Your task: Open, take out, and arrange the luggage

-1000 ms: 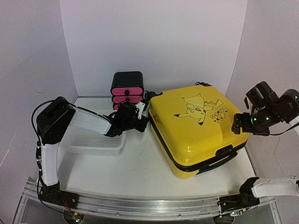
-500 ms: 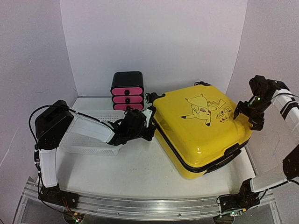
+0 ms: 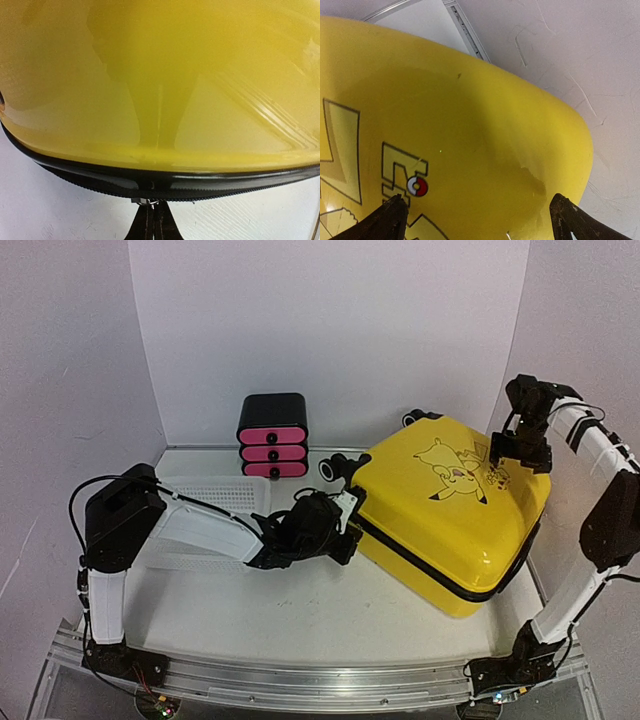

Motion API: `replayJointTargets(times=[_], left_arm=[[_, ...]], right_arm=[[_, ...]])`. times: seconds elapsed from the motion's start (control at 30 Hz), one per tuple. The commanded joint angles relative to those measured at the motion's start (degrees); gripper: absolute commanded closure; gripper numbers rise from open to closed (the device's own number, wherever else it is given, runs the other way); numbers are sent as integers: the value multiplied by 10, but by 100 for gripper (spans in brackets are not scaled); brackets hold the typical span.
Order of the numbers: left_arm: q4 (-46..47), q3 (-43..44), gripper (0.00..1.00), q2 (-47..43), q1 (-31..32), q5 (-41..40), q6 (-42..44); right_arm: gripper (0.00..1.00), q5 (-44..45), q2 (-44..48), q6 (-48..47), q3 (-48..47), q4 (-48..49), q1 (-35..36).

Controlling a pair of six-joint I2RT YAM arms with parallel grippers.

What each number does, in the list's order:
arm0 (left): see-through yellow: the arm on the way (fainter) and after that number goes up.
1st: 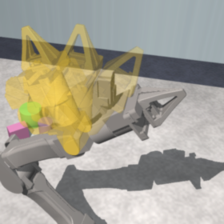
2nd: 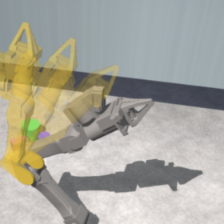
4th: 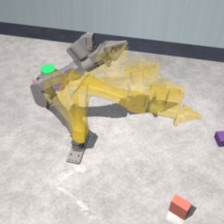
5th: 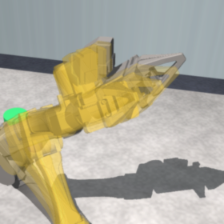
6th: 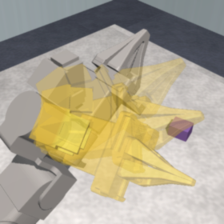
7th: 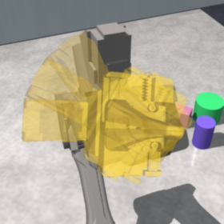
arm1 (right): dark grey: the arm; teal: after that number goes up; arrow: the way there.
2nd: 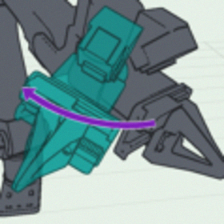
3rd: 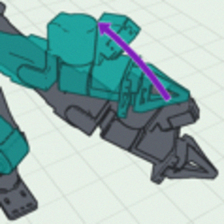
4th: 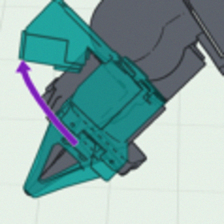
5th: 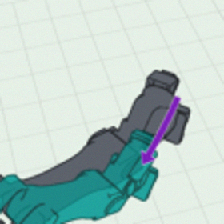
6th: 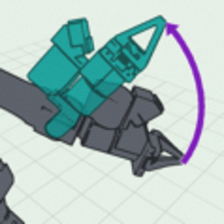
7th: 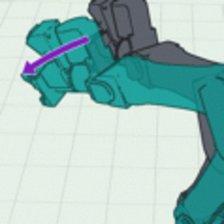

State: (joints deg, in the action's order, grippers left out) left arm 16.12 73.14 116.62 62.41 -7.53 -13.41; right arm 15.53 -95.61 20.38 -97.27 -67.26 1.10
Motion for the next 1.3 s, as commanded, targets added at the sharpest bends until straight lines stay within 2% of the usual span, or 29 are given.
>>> replayJointTargets(times=[0.0,0.07,0.13,0.23,0.4,0.5,0.63,0.87,1.0,1.2,1.27], left_arm=[[25,-45,100,-72,11,30,31],[24,-58,100,-90,6,36,35],[24,-66,100,-99,5,35,37],[24,-60,100,-89,5,57,30],[24,-45,100,-66,26,94,-6],[25,-35,100,-56,52,96,-7],[23,-29,100,-45,75,100,-12],[21,-42,100,-48,89,84,-19],[18,-56,100,-61,85,44,-8],[17,-67,100,-72,80,37,-7],[16,-71,100,-75,79,35,-6]], right_arm=[[2,72,38,-62,27,-74,89],[2,91,54,-69,16,-85,138],[2,69,66,-88,9,-77,189],[2,31,77,-154,28,-5,262],[2,-50,34,-194,-20,49,300],[2,-79,-14,-255,-71,58,341],[2,-59,-89,-323,-158,45,416],[6,-32,-200,-359,-277,16,477],[12,-1,-265,-368,-346,-2,495],[26,117,-393,-415,-481,-93,525],[28,149,-407,-425,-483,-101,528]])
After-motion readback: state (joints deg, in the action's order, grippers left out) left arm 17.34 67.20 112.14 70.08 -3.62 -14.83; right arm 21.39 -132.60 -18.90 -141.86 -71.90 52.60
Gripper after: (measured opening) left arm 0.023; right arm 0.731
